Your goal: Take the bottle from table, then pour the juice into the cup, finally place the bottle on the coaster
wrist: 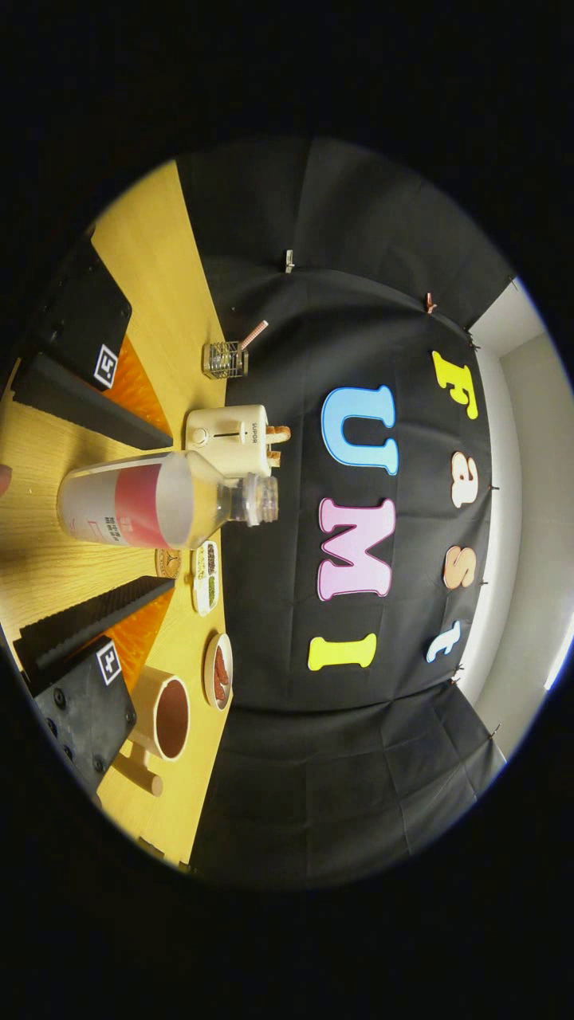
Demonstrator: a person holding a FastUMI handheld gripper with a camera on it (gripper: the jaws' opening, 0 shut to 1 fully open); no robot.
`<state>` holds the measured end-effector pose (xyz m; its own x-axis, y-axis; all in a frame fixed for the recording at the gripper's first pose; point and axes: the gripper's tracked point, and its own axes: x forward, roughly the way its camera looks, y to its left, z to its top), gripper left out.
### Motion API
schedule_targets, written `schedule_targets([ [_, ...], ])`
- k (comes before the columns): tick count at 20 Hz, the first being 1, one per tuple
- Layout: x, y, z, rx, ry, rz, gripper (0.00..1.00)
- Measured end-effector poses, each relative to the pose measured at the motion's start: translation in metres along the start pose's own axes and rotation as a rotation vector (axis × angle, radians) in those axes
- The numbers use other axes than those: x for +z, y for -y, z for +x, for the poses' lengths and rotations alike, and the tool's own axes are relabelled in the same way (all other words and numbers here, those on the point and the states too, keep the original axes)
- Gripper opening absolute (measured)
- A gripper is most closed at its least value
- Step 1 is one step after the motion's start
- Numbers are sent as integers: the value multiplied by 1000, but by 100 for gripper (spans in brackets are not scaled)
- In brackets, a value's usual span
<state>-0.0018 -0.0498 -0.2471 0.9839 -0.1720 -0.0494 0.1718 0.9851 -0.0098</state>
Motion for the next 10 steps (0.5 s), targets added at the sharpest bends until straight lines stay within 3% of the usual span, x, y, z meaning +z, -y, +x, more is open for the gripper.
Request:
schedule_targets([
  [10, -10, 4, 17, -27, -8, 27, 99],
])
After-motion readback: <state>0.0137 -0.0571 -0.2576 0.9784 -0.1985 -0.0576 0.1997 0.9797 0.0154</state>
